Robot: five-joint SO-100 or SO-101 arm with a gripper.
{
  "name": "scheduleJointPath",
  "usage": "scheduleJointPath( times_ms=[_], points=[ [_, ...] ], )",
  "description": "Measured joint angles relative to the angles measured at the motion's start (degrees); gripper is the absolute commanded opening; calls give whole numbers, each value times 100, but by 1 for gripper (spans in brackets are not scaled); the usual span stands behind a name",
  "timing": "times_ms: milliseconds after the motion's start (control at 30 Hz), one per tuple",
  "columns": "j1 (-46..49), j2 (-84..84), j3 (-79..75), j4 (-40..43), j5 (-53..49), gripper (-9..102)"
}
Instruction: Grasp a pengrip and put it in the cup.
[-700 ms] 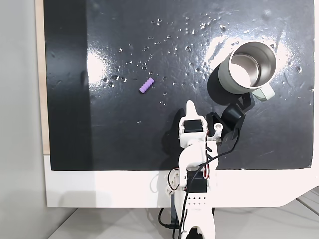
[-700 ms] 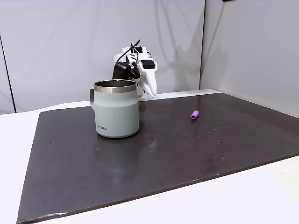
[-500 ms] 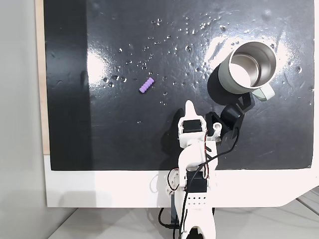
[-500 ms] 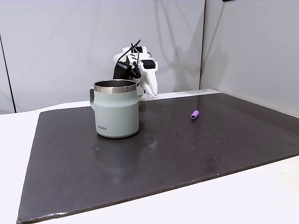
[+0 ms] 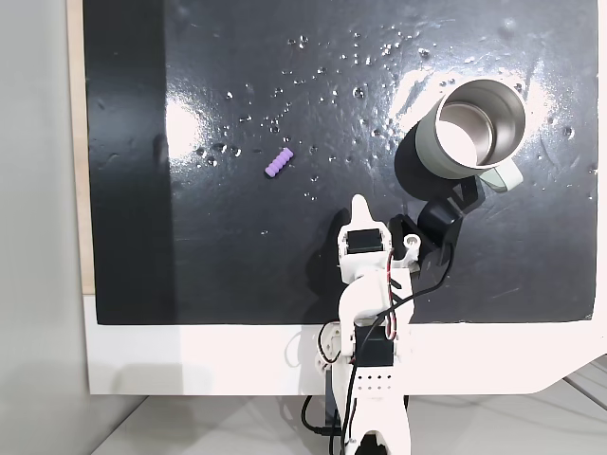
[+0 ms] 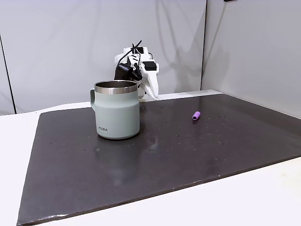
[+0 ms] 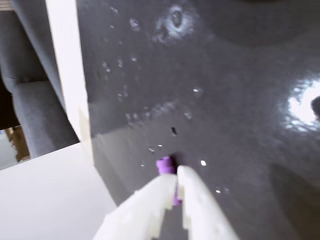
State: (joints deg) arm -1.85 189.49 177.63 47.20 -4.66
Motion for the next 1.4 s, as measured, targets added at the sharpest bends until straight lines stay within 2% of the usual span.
scheduleJointPath(
  times_ms=[267, 633, 933, 1267, 1400],
  points=[
    [-589, -492, -905, 334, 0, 0],
    [-729, -3911, -2742, 0, 0, 0],
    [-1178, -6829, -4878, 299, -158, 0],
    [-1503, -8323, -5854, 255, -202, 2],
    [-1547, -8965, -6460, 272, -246, 8]
  ],
)
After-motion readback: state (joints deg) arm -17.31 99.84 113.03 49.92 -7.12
